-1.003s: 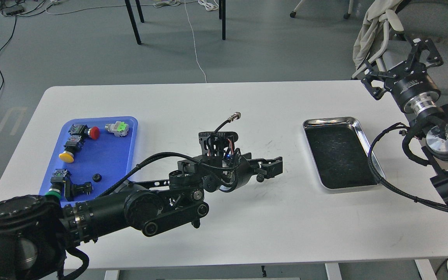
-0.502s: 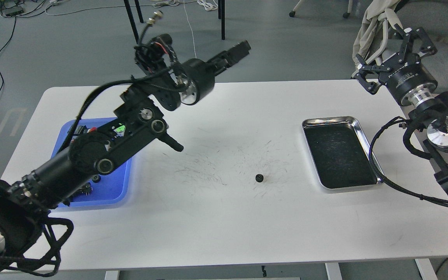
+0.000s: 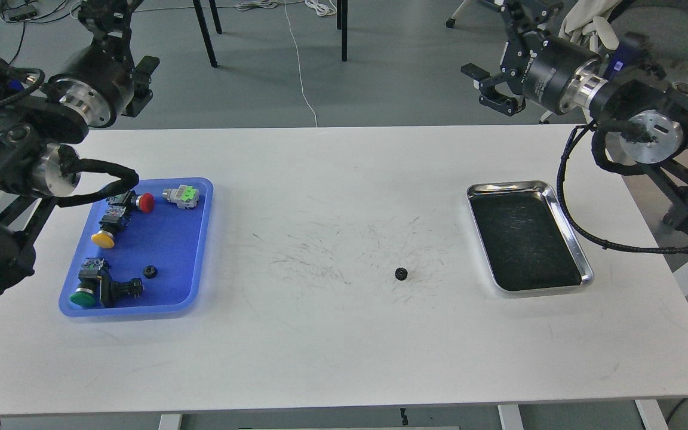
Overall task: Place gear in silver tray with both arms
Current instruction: 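Retract the left arm back beside the blue tray, then reach the right gripper down toward the black gear on the table, then grasp the black gear with the right gripper and lift it, then carry the gear over the silver tray and open the right gripper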
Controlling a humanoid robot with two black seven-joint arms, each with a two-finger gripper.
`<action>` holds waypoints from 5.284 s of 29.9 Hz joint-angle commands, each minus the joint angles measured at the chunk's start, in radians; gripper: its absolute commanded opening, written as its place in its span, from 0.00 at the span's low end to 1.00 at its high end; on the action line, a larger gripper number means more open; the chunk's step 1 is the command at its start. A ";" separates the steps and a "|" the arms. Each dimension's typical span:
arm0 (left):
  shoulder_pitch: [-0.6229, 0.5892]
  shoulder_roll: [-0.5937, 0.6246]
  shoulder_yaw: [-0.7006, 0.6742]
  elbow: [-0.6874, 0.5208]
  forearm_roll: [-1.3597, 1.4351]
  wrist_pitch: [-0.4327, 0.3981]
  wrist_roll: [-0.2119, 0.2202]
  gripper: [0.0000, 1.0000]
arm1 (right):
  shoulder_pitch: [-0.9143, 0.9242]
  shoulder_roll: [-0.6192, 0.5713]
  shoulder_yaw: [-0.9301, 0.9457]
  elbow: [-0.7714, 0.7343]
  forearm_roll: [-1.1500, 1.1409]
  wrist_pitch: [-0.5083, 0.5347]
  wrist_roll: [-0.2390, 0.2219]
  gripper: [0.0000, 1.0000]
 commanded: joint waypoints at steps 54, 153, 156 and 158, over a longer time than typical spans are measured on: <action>0.145 -0.021 -0.064 -0.003 -0.144 -0.005 -0.181 0.98 | 0.445 0.533 -1.253 -0.076 -0.168 0.174 -0.141 0.96; 0.145 -0.027 -0.064 -0.004 -0.144 0.001 -0.182 0.98 | 0.601 0.124 -0.977 -0.156 -0.296 0.174 -0.123 0.01; 0.145 -0.027 -0.064 -0.004 -0.144 0.001 -0.182 0.98 | 0.502 0.050 -0.963 -0.162 -0.352 0.174 -0.120 0.01; 0.145 -0.029 -0.062 -0.004 -0.144 0.001 -0.182 0.98 | 0.436 0.041 -0.955 -0.165 -0.356 0.174 -0.115 0.01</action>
